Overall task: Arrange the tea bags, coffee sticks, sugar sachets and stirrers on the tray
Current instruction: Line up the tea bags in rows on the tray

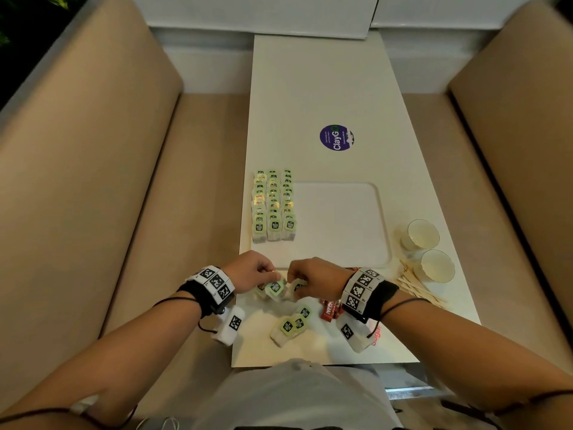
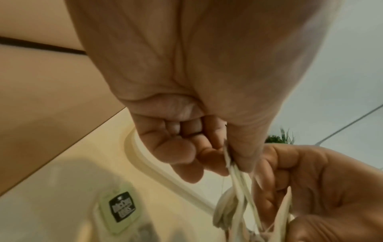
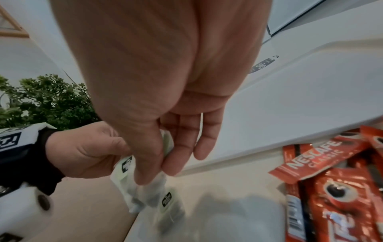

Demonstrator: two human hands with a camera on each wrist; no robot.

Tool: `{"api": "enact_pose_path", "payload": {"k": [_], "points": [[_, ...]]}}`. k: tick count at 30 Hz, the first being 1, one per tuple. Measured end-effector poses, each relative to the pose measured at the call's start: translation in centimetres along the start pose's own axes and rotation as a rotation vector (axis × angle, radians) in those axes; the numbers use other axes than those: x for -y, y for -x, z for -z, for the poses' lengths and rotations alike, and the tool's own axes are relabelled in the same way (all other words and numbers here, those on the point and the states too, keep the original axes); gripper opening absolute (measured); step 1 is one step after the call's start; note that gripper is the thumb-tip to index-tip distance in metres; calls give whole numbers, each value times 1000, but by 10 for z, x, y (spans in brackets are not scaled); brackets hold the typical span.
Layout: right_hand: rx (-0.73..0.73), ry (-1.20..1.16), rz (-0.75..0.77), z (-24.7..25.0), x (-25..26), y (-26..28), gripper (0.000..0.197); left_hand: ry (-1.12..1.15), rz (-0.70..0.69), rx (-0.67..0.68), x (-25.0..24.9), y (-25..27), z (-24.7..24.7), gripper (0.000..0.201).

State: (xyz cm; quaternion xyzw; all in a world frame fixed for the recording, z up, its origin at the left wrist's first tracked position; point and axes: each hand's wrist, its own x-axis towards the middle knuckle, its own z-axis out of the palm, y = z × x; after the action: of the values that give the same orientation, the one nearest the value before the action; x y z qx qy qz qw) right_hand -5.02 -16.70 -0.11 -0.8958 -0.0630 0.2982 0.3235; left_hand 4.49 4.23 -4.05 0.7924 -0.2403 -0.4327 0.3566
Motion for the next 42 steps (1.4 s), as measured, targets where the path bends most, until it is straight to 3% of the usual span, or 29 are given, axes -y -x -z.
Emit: {"api": "enact_pose_path", "payload": {"k": [5,12,15,16,19,23,28,32,38,42], "points": [[-51,-133,12,0,3,-10,58,134,29,-23,-12,0,1,25],[-134,-183,12,9,7,-23,51,562,102,23,-29,0,3,21],[-166,-199,0,18,5,-28,51,705,121,43,-36,2,4,43],[-174,-206,-3,20,4,-30,52,706,120,45,-37,3,4,47],[-180,-243,-2,24,2,-35,53,697,125,12,-37,3,2,33],[-179,-319,5,22,1,-39,55,689,122,-16,-32,5,0,41],[-260,-334,26,19,-1,-44,46,654,123,-52,-28,5,-1,18],[-293,-364,33,20,-3,-50,40,624,147,-67,-25,3,-1,10],[-387,-430,12,27,4,-49,30,617,110,-92,-25,-2,4,12],[-363,-402,-17,23,3,-50,17,600,96,-96,-23,-3,6,19]]}}
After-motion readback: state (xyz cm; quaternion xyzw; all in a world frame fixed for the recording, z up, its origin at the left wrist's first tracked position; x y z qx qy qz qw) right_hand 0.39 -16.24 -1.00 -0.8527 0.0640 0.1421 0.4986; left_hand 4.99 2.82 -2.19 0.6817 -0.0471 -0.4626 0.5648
